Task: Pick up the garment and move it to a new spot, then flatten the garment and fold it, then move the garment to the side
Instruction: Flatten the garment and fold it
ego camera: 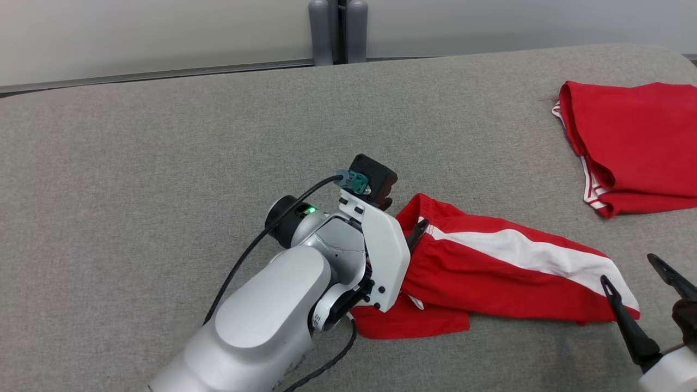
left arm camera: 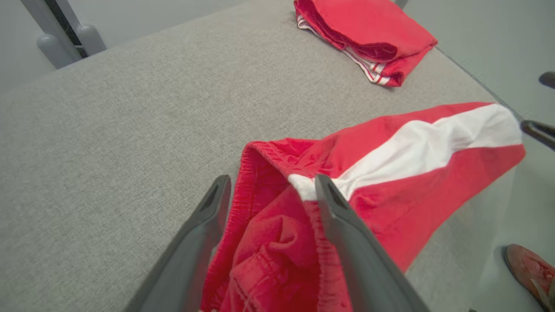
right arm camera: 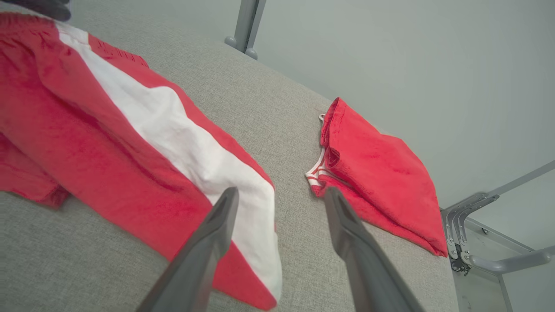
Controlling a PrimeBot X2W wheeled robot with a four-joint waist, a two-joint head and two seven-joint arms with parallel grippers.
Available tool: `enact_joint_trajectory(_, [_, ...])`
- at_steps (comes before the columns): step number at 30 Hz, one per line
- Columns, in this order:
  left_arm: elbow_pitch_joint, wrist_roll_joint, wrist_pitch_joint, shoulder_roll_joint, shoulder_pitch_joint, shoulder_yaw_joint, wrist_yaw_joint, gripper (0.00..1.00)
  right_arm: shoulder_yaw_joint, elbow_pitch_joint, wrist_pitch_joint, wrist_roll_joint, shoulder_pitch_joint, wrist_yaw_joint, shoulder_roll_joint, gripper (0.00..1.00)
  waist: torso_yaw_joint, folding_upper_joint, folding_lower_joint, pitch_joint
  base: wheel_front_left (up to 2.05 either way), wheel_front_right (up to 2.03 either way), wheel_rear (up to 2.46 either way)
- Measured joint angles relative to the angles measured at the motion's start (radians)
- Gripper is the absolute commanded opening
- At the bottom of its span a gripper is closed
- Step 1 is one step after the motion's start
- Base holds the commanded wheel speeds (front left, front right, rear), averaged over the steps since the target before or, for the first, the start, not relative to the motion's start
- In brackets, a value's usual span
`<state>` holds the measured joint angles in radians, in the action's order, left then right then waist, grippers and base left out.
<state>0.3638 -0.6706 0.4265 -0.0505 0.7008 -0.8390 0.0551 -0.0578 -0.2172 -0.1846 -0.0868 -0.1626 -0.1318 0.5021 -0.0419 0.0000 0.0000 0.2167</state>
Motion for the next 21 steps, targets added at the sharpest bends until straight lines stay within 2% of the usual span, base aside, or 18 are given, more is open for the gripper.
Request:
enact_joint_trajectory(11, [0.072, -0.093, 0.057, 0.002, 0.066, -0.124, -0.002, 1.0, -0.001, 0.003, 0.008, -0.003, 0.02, 0.0, -0.006, 1.0, 0.003, 0.0, 0.0, 0.015, 0.0, 0.0, 0.0])
enact_joint_trajectory(21, [0.092, -0.127, 0.046, 0.002, 0.067, -0.211, -0.04, 1.0, -0.002, -0.004, 0.015, -0.003, 0.032, 0.0, -0.019, 1.0, 0.009, 0.0, 0.0, 0.022, 0.0, 0.0, 0.0])
